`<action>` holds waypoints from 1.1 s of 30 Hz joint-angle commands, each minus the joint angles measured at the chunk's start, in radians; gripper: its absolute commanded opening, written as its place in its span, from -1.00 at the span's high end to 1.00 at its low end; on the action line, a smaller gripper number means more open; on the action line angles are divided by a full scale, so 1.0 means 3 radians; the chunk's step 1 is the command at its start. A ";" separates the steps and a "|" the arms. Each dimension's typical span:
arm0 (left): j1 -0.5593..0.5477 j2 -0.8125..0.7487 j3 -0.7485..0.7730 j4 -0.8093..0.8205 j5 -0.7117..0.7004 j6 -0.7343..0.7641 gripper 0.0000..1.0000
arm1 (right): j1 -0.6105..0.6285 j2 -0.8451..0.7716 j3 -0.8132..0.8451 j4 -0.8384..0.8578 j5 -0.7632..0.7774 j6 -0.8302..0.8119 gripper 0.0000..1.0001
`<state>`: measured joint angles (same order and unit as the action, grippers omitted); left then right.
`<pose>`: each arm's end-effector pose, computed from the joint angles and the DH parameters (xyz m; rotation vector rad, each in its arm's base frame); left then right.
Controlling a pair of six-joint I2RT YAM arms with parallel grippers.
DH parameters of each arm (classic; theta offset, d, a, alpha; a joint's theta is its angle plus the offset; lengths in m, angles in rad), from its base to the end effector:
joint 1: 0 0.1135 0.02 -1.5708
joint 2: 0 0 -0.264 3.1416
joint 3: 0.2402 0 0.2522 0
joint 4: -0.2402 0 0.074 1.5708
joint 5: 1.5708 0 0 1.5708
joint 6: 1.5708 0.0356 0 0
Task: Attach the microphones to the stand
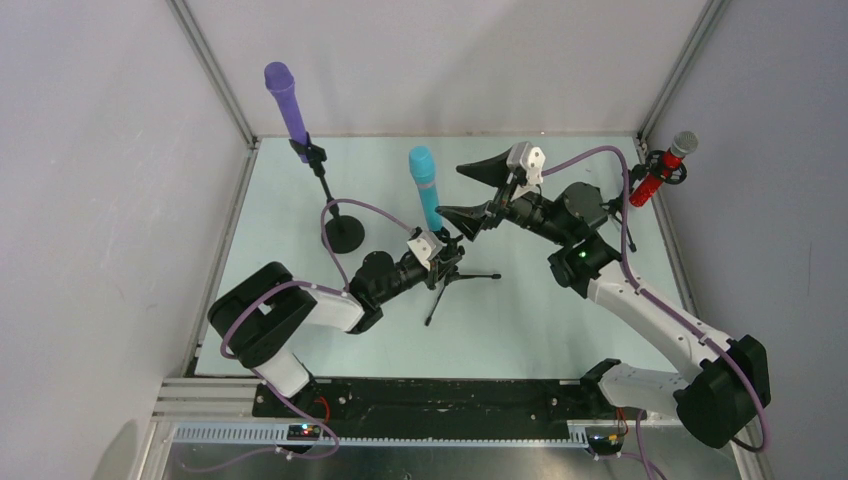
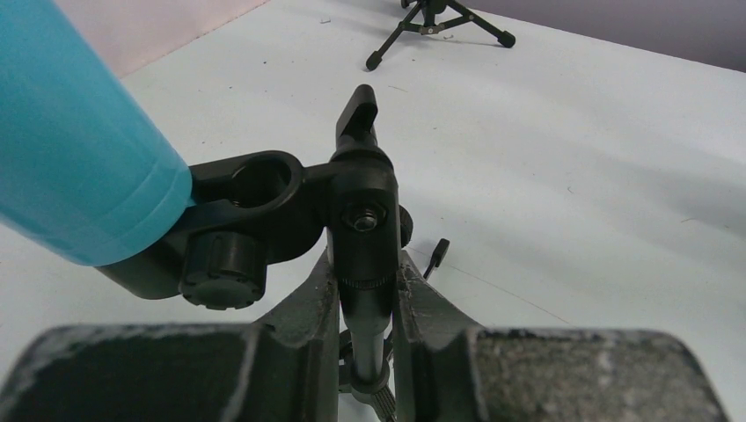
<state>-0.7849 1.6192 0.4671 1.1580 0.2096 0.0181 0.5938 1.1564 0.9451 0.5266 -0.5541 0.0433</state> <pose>0.2042 -0.2144 0.1784 0.7850 1.4136 -0.7619 0.2091 0.1638 0.3948 -0.8201 1.0816 0.8867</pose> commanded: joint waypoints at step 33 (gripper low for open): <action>0.0008 -0.1035 -0.0809 -0.0362 -0.0308 0.0118 -0.99 | -0.0190 -0.0318 -0.0417 -0.0165 0.0116 0.0165 -0.99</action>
<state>-0.7849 1.3640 0.2401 1.0966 0.1581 0.0689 0.5526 1.0866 0.8360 0.4694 -0.5198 0.0620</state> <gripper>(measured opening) 0.996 0.993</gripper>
